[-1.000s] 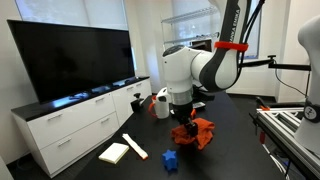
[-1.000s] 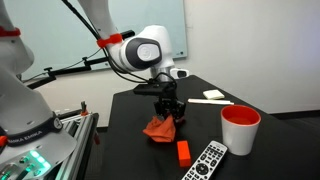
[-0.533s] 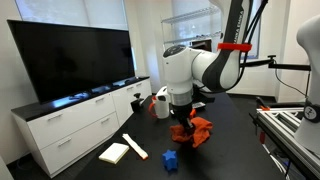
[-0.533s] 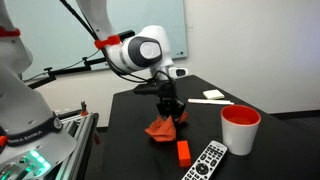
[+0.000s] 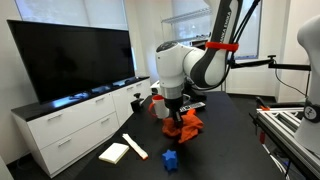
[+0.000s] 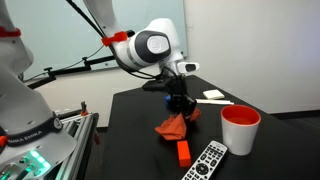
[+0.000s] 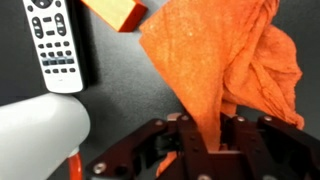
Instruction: Wipe the table using the orange cloth
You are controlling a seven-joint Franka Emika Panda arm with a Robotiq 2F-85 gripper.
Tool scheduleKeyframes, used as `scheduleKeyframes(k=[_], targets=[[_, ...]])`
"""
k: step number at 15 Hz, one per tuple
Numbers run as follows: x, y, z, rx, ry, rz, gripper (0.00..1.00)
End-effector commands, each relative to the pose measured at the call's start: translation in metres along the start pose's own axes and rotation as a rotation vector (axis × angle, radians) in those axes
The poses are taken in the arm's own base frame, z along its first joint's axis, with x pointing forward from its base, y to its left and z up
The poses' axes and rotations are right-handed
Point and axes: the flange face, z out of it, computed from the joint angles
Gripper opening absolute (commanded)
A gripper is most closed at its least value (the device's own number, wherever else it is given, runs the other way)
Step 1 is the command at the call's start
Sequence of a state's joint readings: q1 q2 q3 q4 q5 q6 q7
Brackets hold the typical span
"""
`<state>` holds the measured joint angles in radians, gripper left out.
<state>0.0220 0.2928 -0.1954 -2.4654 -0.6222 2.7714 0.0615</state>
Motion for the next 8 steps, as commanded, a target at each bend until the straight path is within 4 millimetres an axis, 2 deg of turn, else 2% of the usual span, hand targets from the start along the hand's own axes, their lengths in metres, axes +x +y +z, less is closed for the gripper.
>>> scheduleKeyframes(k=[1, 4, 8], targets=[[0.012, 0.023, -0.003, -0.008, 0.008, 0.098, 0.03], [0.02, 0.03, 0.006, -0.014, -0.009, 0.132, 0.03], [0.023, 0.015, 0.018, -0.031, -0.032, 0.13, 0.03]])
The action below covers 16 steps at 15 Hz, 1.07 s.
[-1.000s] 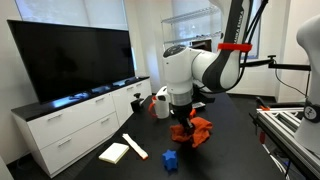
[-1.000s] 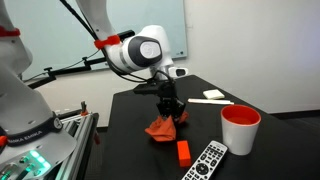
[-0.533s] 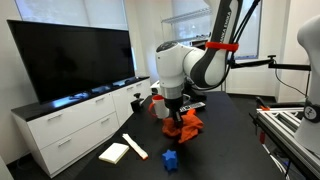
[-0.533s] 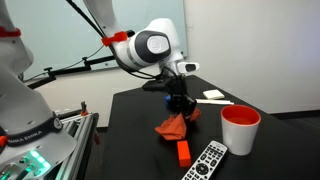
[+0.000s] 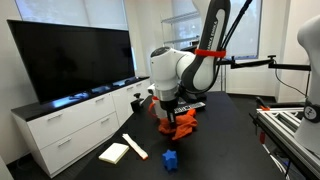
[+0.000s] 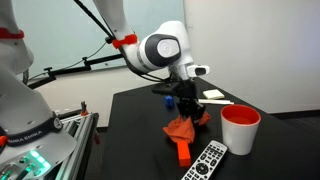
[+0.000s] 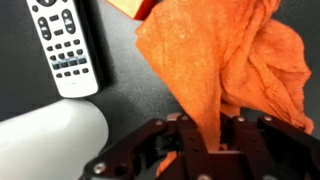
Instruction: Wipe the table using the orange cloth
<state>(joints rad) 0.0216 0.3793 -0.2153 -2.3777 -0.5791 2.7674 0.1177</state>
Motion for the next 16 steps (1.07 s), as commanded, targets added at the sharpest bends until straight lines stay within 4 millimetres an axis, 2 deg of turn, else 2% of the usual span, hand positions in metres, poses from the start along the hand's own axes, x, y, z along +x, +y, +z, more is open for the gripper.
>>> scheduleKeyframes(k=[1, 4, 16], targets=[[0.004, -0.012, 0.0, -0.024, -0.022, 0.011, 0.03], [-0.004, -0.03, -0.006, -0.044, -0.022, -0.04, 0.03], [-0.07, -0.114, -0.025, -0.156, 0.002, -0.349, 0.03]])
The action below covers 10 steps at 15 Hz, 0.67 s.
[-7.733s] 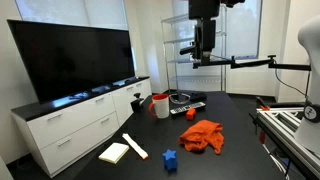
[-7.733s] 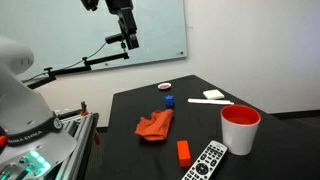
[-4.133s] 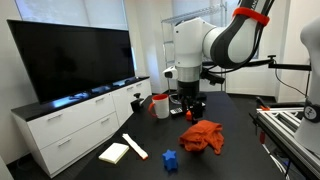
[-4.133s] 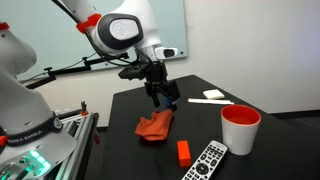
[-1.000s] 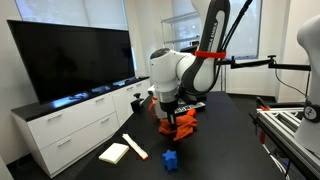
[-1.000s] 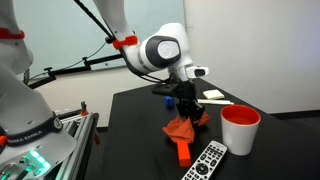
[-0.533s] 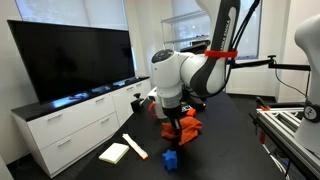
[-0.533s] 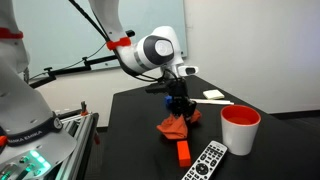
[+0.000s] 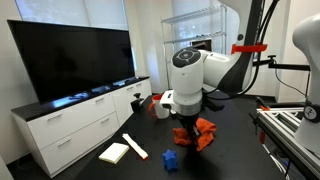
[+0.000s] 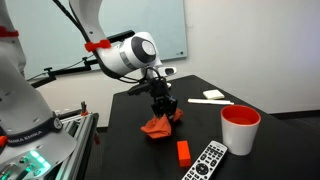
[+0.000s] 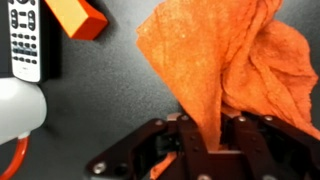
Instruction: Wipe the table using the orange cloth
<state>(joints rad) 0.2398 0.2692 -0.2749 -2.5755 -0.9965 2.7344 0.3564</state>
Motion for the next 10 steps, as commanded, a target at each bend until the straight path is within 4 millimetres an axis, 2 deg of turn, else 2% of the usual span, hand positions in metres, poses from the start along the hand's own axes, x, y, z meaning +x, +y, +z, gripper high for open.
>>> scheduleKeyframes(k=[1, 6, 8, 10], targets=[[-0.016, -0.021, -0.015, -0.037, 0.02, -0.051, 0.03], [-0.032, -0.052, -0.024, -0.05, 0.044, -0.131, 0.03], [-0.037, -0.054, -0.027, -0.058, 0.059, -0.142, 0.03], [-0.039, -0.046, -0.027, -0.069, 0.071, -0.128, 0.03]])
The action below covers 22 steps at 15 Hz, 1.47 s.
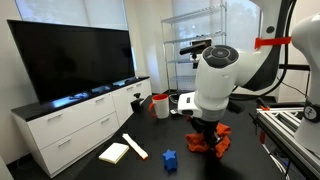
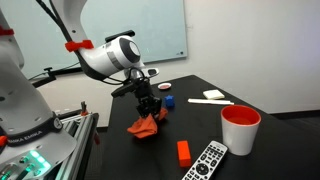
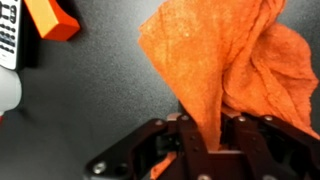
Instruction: Wipe the table using the orange cloth
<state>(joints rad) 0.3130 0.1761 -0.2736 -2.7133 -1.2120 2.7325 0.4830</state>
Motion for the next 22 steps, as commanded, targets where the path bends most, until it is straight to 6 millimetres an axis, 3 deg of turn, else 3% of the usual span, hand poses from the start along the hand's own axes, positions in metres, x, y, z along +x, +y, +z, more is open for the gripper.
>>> scheduleKeyframes(k=[1, 7, 10, 16, 22], targets=[[-0.008, 0.021, -0.007, -0.042, 0.034, 0.044, 0.03], [-0.006, 0.119, 0.019, -0.056, -0.016, 0.289, 0.03], [-0.001, 0.14, 0.032, -0.037, -0.044, 0.374, 0.03], [0.026, 0.111, 0.034, -0.027, -0.047, 0.35, 0.03], [0.026, 0.073, 0.021, -0.047, -0.022, 0.225, 0.03]])
